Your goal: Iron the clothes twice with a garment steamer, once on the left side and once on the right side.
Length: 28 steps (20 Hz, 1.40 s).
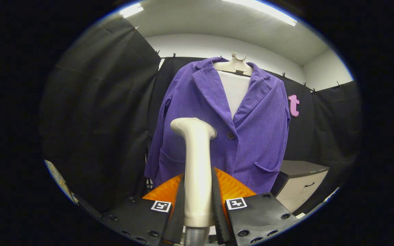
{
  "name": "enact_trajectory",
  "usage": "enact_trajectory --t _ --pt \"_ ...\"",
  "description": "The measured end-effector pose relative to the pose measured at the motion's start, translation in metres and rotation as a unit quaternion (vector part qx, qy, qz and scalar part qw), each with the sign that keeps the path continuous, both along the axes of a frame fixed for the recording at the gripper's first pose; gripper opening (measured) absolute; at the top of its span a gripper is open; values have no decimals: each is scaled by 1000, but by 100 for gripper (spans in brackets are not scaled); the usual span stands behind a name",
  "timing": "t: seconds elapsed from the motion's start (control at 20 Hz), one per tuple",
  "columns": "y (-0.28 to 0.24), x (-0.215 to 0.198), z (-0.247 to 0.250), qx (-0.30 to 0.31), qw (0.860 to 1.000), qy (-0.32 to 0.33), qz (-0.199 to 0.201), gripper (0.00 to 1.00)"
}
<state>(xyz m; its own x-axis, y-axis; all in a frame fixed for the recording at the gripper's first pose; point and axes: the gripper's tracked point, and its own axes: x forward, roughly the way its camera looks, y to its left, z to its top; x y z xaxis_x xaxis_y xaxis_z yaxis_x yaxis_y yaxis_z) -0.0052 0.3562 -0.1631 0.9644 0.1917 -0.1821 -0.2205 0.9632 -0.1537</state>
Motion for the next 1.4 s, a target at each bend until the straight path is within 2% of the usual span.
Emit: enact_trajectory --t 0.2,0.75,1.05,1.4 --pt "-2 -21 -20 -4 1000 17 1 45" --pt "0 -34 -57 -19 999 43 2 45" --pt "-1 -34 -41 -13 999 29 3 45" --pt "-20 -33 27 21 1000 -19 7 45"
